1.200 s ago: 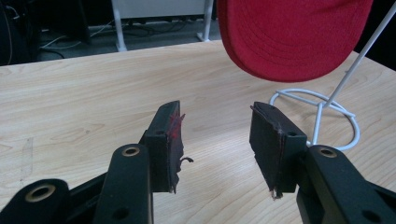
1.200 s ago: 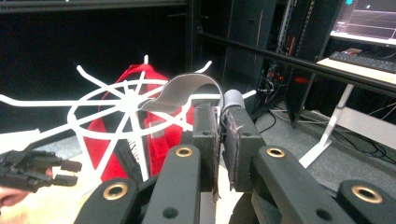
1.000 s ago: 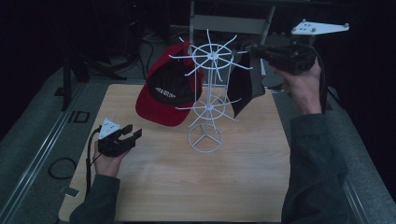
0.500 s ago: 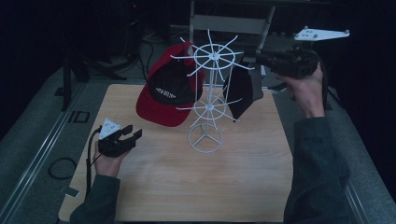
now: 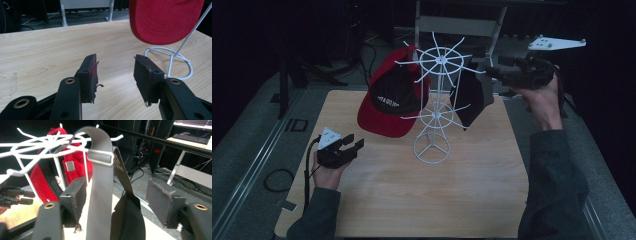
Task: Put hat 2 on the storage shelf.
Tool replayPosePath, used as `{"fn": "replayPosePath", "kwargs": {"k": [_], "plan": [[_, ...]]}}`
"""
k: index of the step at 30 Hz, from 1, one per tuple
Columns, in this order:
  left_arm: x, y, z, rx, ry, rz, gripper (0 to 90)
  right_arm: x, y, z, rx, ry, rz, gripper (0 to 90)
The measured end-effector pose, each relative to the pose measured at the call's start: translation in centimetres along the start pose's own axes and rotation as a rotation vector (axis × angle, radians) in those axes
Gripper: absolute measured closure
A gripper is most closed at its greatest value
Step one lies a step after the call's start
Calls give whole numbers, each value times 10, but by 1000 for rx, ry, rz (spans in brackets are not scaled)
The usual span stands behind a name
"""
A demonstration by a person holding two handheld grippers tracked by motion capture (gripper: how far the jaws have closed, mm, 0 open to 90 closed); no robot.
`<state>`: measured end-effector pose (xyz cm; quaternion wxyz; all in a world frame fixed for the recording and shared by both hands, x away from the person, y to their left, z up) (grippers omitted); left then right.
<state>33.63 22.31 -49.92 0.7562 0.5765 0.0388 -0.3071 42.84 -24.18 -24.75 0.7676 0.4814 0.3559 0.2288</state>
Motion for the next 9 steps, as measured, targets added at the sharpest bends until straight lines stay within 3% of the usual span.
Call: {"fn": "replayPosePath", "kwargs": {"k": [9], "plan": [[-1,0,-1,-3,2,1,539,-2,-10,-3,-5,-10,-12,229]]}}
Point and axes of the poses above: each handheld gripper's, and its own axes: x roughly forward along the jaws, y roughly out of its top, z roughly to its right, the point moved 3 cm from there along x, roughly forward along the jaws, and after that the axes turned 15 degrees about -x, right-handed, at the moved point
